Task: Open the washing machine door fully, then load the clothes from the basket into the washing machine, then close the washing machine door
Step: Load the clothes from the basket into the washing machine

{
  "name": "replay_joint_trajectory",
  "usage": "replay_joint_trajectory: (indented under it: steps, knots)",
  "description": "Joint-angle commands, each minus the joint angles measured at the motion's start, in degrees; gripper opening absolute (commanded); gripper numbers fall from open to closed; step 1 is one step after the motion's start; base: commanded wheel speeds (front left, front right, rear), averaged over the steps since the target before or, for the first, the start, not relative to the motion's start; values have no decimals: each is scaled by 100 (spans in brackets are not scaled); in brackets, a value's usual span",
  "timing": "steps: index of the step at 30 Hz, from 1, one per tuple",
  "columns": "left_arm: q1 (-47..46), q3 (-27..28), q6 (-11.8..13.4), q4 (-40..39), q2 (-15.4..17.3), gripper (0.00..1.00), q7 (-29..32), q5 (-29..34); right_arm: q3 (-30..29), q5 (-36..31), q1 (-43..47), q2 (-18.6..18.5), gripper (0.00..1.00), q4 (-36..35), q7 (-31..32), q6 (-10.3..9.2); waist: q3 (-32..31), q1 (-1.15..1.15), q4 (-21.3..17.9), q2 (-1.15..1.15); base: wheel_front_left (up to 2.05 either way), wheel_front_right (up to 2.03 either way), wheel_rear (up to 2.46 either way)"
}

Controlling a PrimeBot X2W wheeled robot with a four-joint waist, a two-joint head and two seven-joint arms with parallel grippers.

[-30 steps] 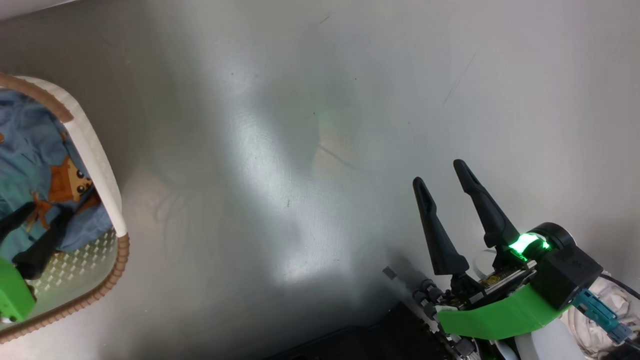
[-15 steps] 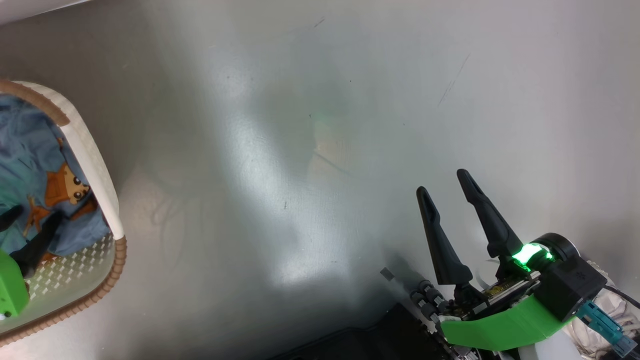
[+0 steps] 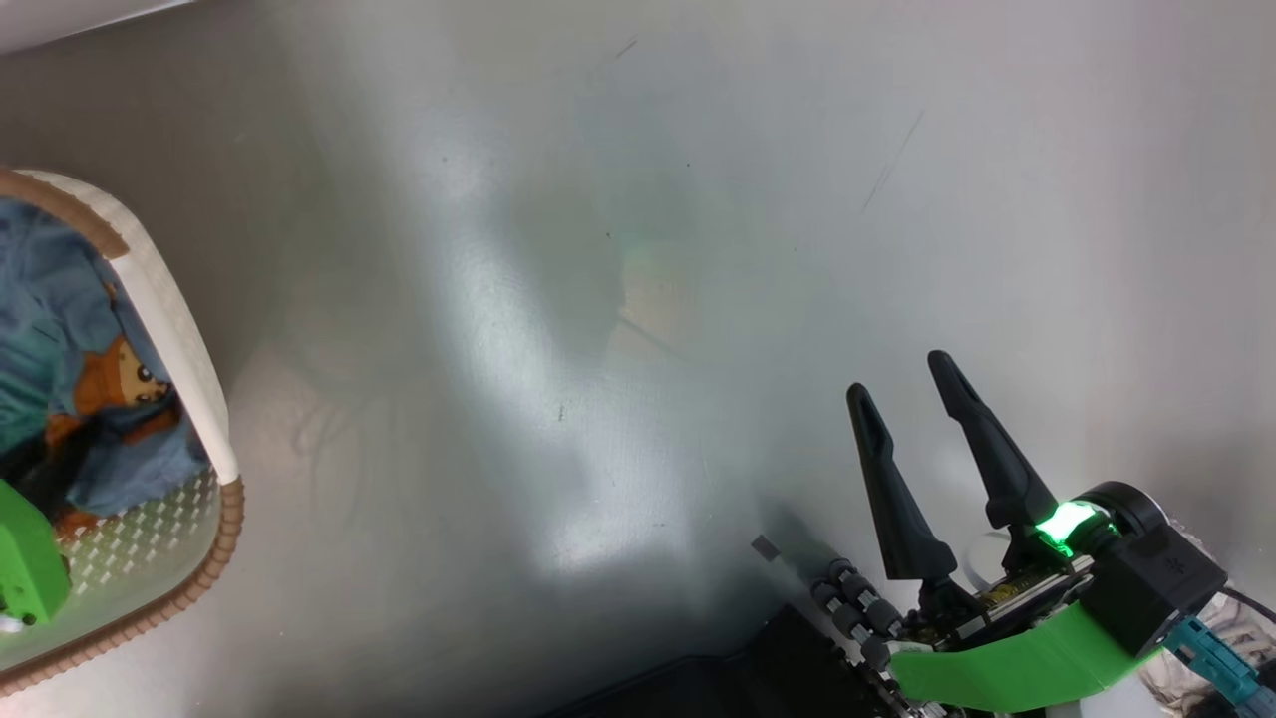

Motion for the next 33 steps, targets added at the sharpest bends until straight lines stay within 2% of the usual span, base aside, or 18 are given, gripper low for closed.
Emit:
replay_joint_trajectory:
  steps: [1,10,14,20,26,33]
  knots:
    - [119,111,31,12,187,0,-26,63,112,50,287,-52,100,-108,-27,35,-13,0,-9,0,0,0,0]
    - [42,111,31,-132,269,0,-449,-226,123,72,18,-52,100,-108,-27,35,-73,0,42,0,0,0,0]
    - [9,184,31,-300,299,0,-699,-596,111,57,-206,-52,100,-66,-27,35,-162,0,131,0,0,0,0]
    - [51,207,31,-378,198,0,-826,-571,24,-73,-378,-52,100,71,-27,35,-532,0,376,0,0,0,0]
    - [233,789,31,-398,-154,0,-833,-392,-111,-244,-502,-52,100,245,-27,35,-966,0,722,0,0,0,0]
    - [798,1739,31,-497,-549,0,-834,13,-164,-444,-635,-52,100,502,-27,35,-1465,0,1063,0,0,0,0]
